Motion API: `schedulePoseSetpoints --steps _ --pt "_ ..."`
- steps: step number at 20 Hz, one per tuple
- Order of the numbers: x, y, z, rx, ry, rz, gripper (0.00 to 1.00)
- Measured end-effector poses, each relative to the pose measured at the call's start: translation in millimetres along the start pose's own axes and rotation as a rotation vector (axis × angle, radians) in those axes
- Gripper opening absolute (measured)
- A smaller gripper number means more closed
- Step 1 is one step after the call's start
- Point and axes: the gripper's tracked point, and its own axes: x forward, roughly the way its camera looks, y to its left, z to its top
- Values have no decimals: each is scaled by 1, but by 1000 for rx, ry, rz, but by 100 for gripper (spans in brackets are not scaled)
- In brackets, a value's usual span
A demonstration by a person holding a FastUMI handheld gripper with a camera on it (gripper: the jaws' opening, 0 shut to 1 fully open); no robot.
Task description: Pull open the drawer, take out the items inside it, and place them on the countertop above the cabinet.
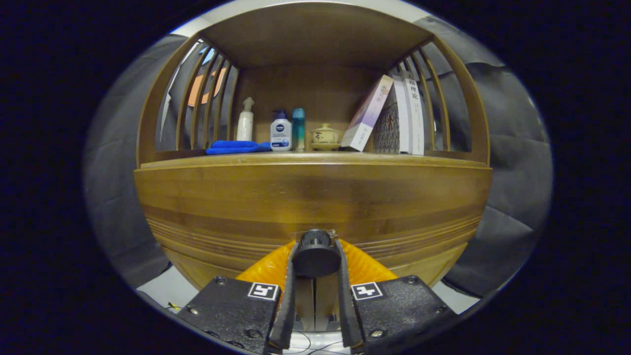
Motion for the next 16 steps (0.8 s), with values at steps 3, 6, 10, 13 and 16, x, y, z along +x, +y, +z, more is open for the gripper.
schedulePoseSetpoints --steps 3,6,10,13,16 --pt "-3 -2 0 -10 16 4 37" --pt "-14 -2 -2 -1 19 8 35" --pt "-34 -4 -8 -4 24 17 35" --pt "-57 -6 -14 -1 27 27 35" --pt "-82 -7 -21 -2 28 33 35"
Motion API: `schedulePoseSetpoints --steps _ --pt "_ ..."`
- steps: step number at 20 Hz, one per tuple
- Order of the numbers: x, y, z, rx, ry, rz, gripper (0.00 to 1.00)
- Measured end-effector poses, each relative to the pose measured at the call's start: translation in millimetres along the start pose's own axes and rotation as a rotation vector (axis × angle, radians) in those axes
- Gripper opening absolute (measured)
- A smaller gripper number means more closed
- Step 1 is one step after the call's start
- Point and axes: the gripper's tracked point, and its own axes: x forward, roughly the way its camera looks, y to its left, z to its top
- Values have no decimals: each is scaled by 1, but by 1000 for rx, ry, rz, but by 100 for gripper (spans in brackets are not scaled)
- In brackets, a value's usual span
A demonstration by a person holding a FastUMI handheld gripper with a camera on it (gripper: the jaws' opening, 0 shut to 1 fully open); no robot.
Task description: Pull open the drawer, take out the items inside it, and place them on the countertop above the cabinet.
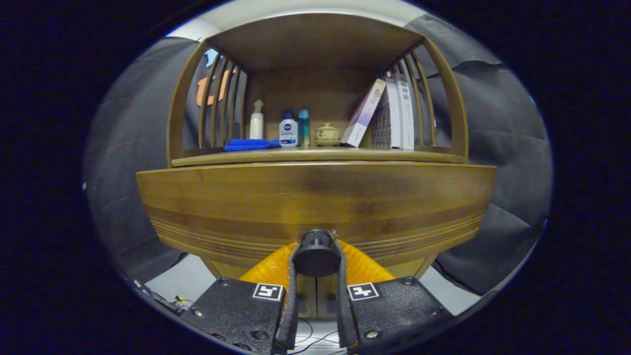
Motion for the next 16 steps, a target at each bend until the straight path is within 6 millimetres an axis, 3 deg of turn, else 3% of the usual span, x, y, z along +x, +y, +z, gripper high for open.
schedulePoseSetpoints --steps 7,12,16 --pt "-49 -3 -14 0 11 11 34" --pt "-62 -6 -16 1 18 13 34" --pt "-98 -5 -27 2 18 16 34"
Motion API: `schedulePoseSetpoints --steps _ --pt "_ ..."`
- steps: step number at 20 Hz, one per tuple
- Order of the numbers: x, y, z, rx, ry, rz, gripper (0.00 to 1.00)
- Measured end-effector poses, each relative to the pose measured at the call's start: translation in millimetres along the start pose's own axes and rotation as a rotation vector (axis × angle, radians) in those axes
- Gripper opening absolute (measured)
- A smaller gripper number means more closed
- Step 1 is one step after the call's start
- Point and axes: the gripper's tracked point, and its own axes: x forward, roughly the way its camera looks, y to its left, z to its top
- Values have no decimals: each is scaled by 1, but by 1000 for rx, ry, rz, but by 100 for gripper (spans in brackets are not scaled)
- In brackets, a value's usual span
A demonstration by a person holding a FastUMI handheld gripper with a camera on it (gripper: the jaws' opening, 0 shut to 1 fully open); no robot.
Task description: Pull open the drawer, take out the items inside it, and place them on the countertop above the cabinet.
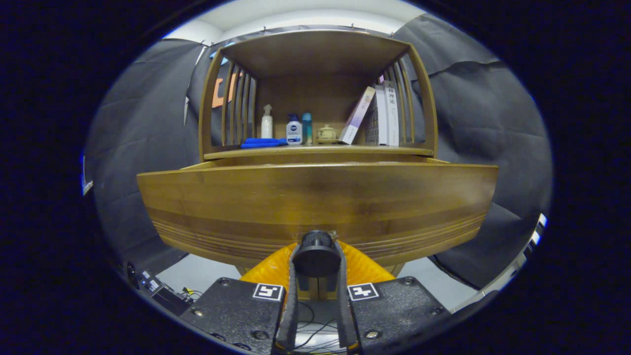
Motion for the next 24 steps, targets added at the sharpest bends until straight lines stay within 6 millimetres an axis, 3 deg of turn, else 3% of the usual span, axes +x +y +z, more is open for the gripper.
schedulePoseSetpoints --steps 11,13,17,20,24 --pt "-8 -6 -18 -32 -11 -7 35" --pt "-17 -8 -15 -45 -39 -2 46" --pt "-37 -10 18 -14 -126 16 72" --pt "-55 -10 57 12 -195 44 93" --pt "-64 -19 121 30 -274 52 98"
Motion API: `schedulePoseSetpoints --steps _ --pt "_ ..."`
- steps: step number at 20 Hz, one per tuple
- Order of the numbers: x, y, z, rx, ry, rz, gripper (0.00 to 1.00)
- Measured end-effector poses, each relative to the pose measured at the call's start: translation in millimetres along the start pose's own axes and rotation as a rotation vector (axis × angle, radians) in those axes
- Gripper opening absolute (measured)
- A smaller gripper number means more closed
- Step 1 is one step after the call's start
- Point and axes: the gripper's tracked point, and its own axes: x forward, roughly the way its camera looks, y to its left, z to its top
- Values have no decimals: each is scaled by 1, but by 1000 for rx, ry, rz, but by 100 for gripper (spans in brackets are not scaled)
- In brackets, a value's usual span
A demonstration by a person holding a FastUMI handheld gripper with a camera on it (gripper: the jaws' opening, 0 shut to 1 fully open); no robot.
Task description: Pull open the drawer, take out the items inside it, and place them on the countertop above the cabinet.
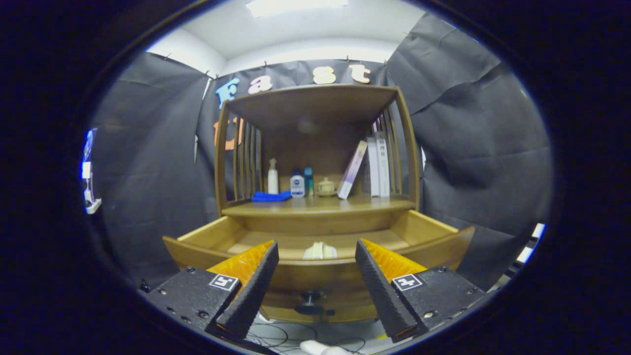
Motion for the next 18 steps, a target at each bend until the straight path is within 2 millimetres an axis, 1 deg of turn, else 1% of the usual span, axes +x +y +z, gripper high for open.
schedulePoseSetpoints --steps 2,4,6,9,10,12,14,16,18 --pt "14 -6 35 -8 -34 -6 98" --pt "32 -4 69 -14 -59 5 98" --pt "52 -5 91 -15 -45 6 98" --pt "81 3 119 9 -12 30 99" --pt "92 4 122 9 12 36 99" --pt "114 12 120 -7 69 59 99" --pt "134 16 105 -16 164 67 98" --pt "154 20 82 -28 284 78 99" --pt "167 21 53 -11 431 83 99"
